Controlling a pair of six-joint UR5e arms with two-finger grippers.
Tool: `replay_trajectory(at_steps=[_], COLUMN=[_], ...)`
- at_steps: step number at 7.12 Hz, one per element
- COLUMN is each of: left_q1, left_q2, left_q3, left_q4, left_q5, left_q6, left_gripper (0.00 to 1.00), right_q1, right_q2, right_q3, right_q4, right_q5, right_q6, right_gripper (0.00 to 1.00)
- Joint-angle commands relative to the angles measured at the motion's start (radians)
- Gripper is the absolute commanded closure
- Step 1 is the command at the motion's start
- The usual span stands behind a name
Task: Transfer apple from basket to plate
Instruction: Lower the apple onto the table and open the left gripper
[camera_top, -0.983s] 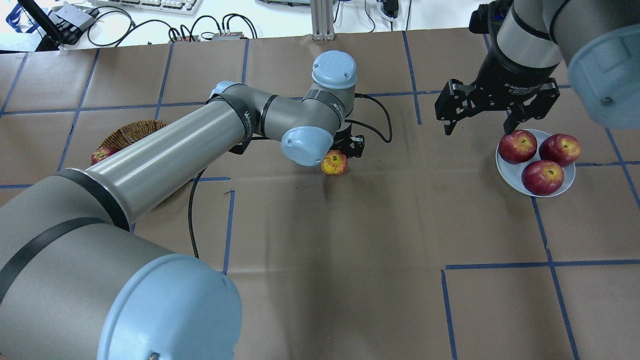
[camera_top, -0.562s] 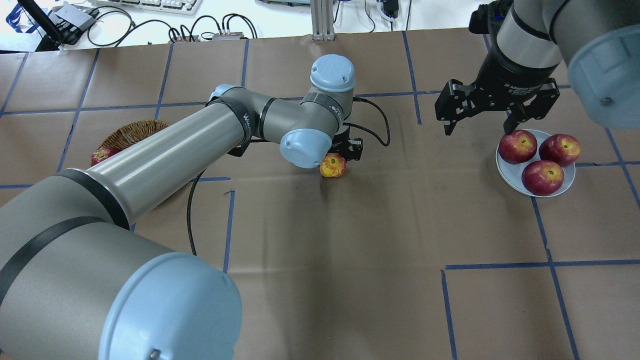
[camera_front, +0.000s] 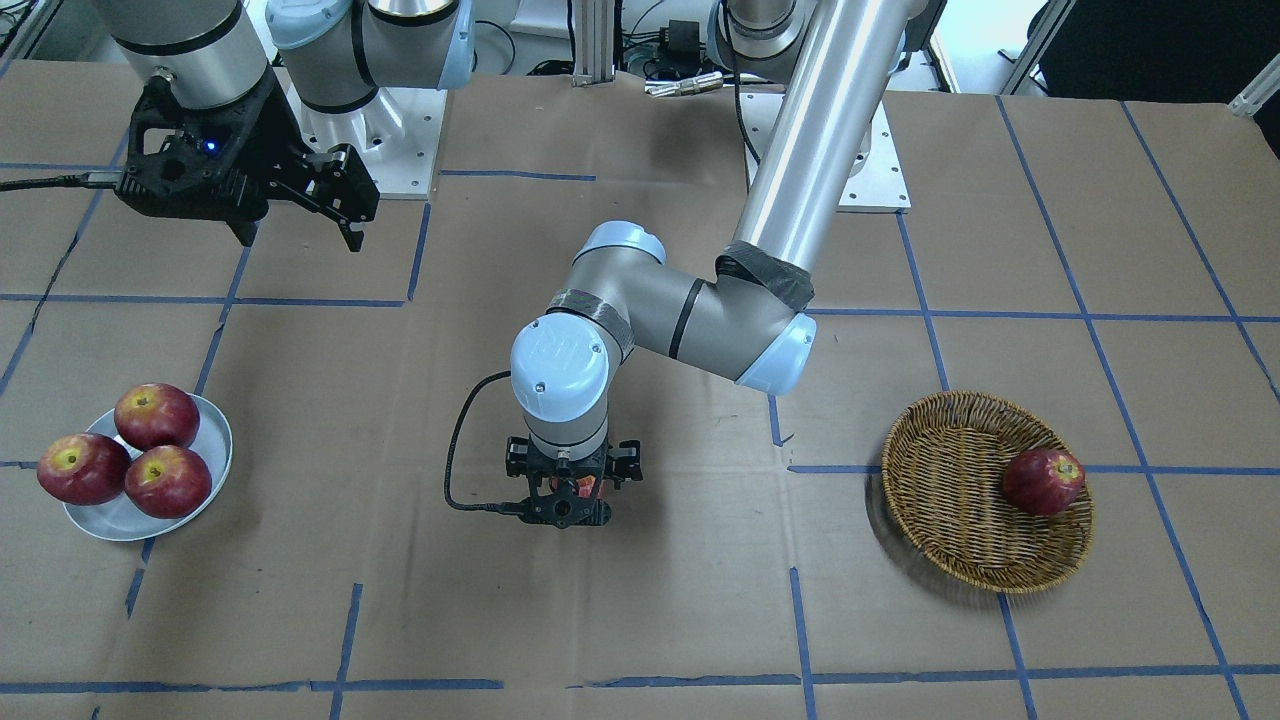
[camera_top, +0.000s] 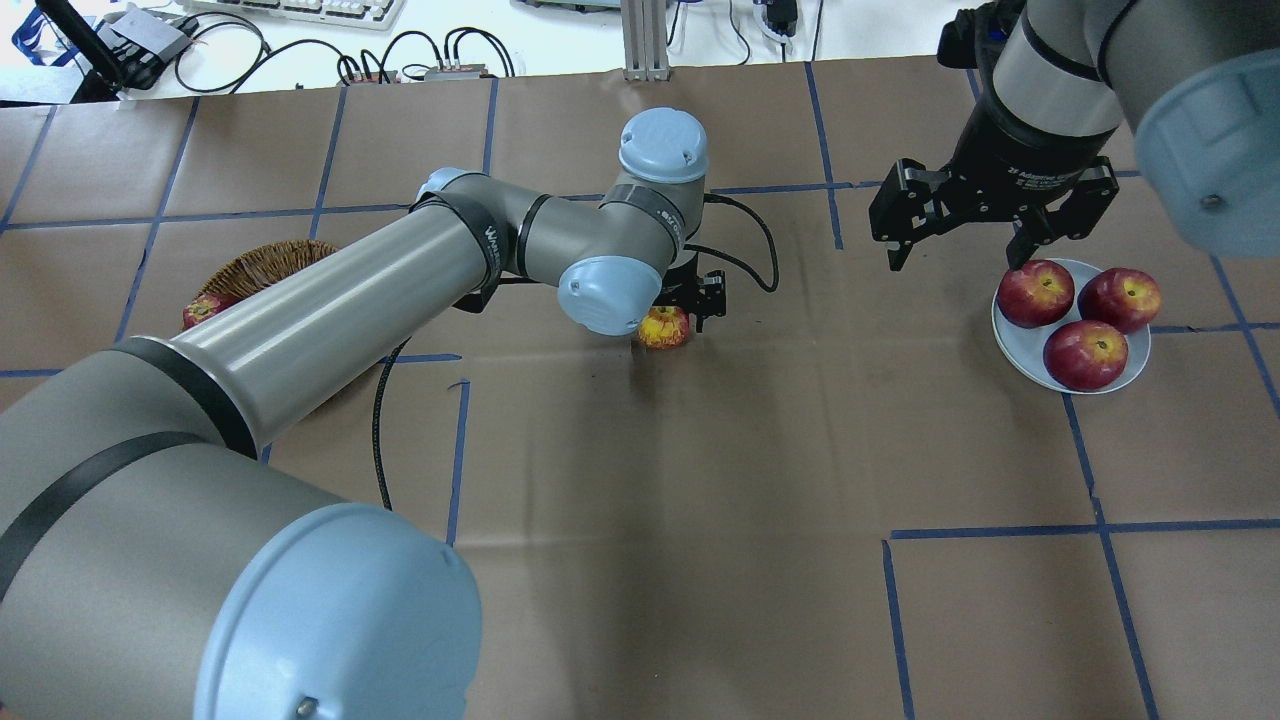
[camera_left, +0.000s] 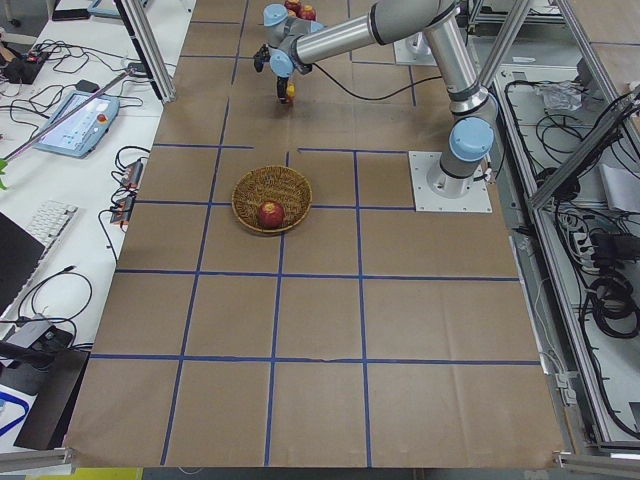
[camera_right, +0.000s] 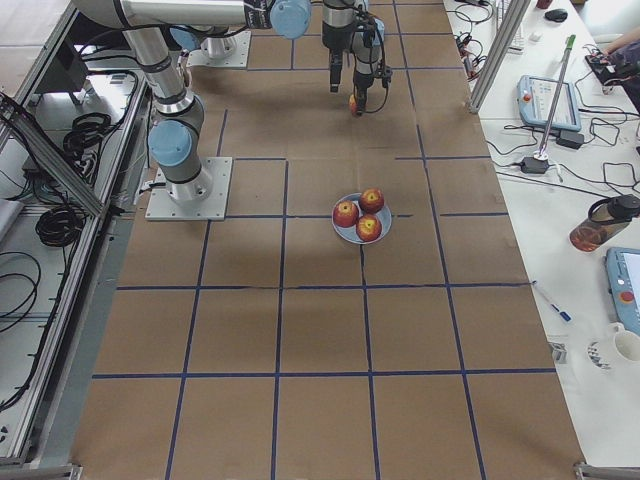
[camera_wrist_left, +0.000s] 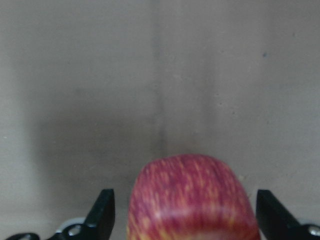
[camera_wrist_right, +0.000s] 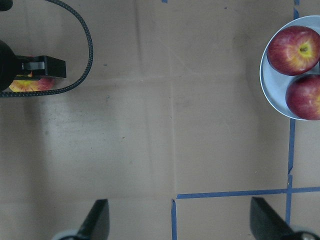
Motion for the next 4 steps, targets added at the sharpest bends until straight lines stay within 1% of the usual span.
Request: replay_trajectory(at_steps=[1, 2, 3, 4], left_q1=[0.030, 0.037, 0.056, 0.076], left_q2=[0.057, 0.132, 0.222, 0.334], left_q3=[0.011, -0.003, 0.002, 0.005], left_q4=[-0.030, -0.070, -0.166, -0.278], left_q5=[-0.002, -0.003, -0.009, -0.011], left_q6=[0.002, 0.029, 0.040, 0.043], left_gripper=[0.01, 0.01, 0.01, 0.01], right_q1=[0.000, 0.000, 0.000, 0.000], right_q2=[0.000, 0.000, -0.005, -0.005], right_q3=[0.000, -0.002, -0.002, 0.000], right_q4=[-0.004, -0.004, -0.006, -0.007], right_q5=[0.004, 0.002, 0.008, 0.010], right_q6=[0.001, -0.006, -0.007, -0.007], right_gripper=[0.00, 0.00, 0.00, 0.00])
